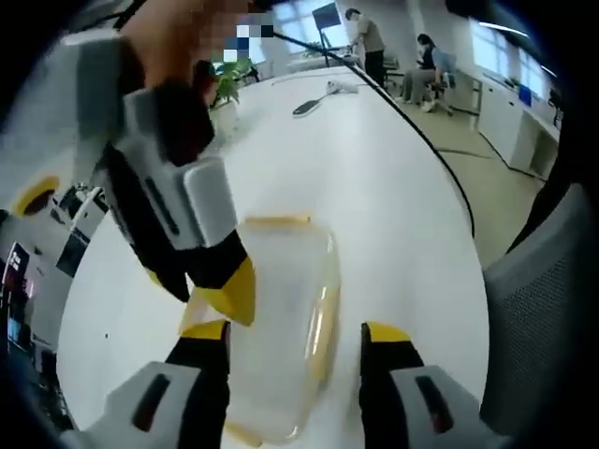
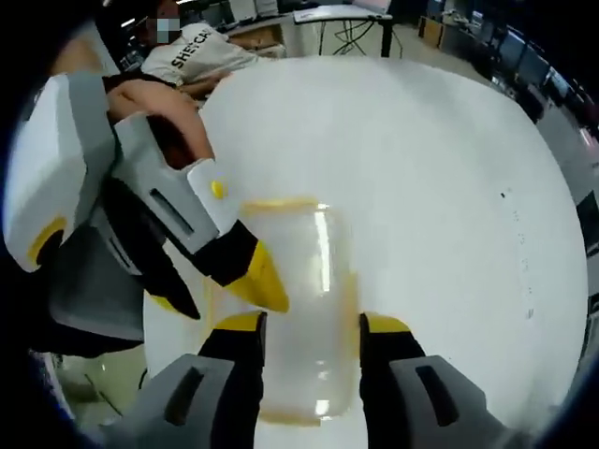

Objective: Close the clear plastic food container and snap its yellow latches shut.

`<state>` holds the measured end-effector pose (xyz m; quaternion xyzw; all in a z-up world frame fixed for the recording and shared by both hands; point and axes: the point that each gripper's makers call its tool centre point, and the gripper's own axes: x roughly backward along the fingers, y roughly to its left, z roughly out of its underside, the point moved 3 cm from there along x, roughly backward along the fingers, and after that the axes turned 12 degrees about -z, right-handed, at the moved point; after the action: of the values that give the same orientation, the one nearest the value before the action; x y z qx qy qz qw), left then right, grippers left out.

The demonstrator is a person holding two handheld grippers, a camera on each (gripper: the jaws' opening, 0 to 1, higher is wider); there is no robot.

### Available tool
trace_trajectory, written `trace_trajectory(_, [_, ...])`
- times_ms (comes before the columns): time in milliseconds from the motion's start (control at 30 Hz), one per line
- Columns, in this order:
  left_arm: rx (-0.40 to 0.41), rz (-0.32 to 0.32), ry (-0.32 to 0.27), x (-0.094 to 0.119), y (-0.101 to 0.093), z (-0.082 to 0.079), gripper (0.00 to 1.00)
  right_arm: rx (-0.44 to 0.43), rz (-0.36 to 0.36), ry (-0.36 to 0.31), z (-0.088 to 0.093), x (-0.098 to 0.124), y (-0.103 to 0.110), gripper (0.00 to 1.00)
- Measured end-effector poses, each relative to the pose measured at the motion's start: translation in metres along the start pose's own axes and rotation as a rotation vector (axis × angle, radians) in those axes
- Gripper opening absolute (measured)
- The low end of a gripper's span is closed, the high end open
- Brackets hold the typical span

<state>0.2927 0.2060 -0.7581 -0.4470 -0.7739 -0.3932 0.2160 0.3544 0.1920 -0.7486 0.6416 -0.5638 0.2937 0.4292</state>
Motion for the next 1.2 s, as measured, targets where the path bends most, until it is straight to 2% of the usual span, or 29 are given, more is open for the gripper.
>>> trace_trajectory(67, [0.051, 0.002, 0.000, 0.002, -0.001, -0.002, 0.53, 0.003, 0.047, -0.060, 0.002, 0.002, 0.002, 0.36])
trace_trajectory(133, [0.122, 0.012, -0.003, 0.004, -0.001, -0.002, 0.54, 0.001, 0.048, -0.119, 0.004, 0.000, 0.012, 0.42])
trace_trajectory(167, [0.156, 0.004, -0.027, 0.006, 0.002, -0.004, 0.56, -0.014, 0.057, -0.147, 0.006, -0.001, 0.015, 0.45])
trace_trajectory(267, [0.204, -0.021, -0.082, 0.008, 0.009, -0.008, 0.68, -0.042, 0.101, -0.233, 0.005, 0.000, 0.021, 0.47])
trace_trajectory(300, [0.222, -0.035, -0.121, 0.010, 0.012, -0.012, 0.73, -0.038, 0.109, -0.259, 0.005, 0.000, 0.023, 0.48])
trace_trajectory(433, [0.291, -0.049, -0.206, 0.017, 0.020, -0.016, 0.92, 0.000, 0.169, -0.407, -0.006, 0.006, 0.034, 0.57])
trace_trajectory(467, [0.294, -0.052, -0.211, 0.018, 0.022, -0.014, 0.95, 0.002, 0.181, -0.439, -0.008, 0.008, 0.035, 0.59])
trace_trajectory(533, [0.302, -0.064, -0.224, 0.021, 0.024, -0.012, 0.97, -0.024, 0.226, -0.520, -0.009, 0.012, 0.035, 0.63])
trace_trajectory(633, [0.303, -0.099, -0.239, 0.024, 0.030, -0.006, 0.96, -0.071, 0.269, -0.582, -0.008, 0.015, 0.036, 0.71])
trace_trajectory(733, [0.396, -0.108, -0.276, 0.029, 0.034, -0.001, 0.98, -0.137, 0.299, -0.658, -0.006, 0.018, 0.038, 0.82])
trace_trajectory(767, [0.418, -0.114, -0.279, 0.030, 0.035, 0.002, 0.99, -0.150, 0.328, -0.705, -0.007, 0.023, 0.040, 0.84])
trace_trajectory(833, [0.456, -0.119, -0.277, 0.032, 0.035, 0.007, 0.99, -0.157, 0.341, -0.743, -0.007, 0.026, 0.043, 0.88])
trace_trajectory(933, [0.503, -0.137, -0.281, 0.035, 0.034, 0.017, 0.99, -0.149, 0.439, -0.795, 0.001, 0.034, 0.049, 0.88])
trace_trajectory(1000, [0.538, -0.178, -0.302, 0.037, 0.036, 0.022, 0.99, -0.157, 0.479, -0.839, 0.007, 0.036, 0.053, 0.89])
trace_trajectory(1033, [0.551, -0.222, -0.316, 0.039, 0.040, 0.025, 0.99, -0.159, 0.496, -0.864, 0.011, 0.036, 0.056, 0.89])
trace_trajectory(1067, [0.554, -0.255, -0.324, 0.041, 0.044, 0.027, 0.99, -0.165, 0.508, -0.860, 0.016, 0.035, 0.058, 0.89])
trace_trajectory(1133, [0.598, -0.277, -0.327, 0.043, 0.045, 0.030, 0.99, -0.197, 0.534, -0.833, 0.028, 0.030, 0.058, 0.89])
trace_trajectory(1200, [0.601, -0.278, -0.336, 0.043, 0.042, 0.033, 0.99, -0.220, 0.550, -0.842, 0.036, 0.028, 0.059, 0.88])
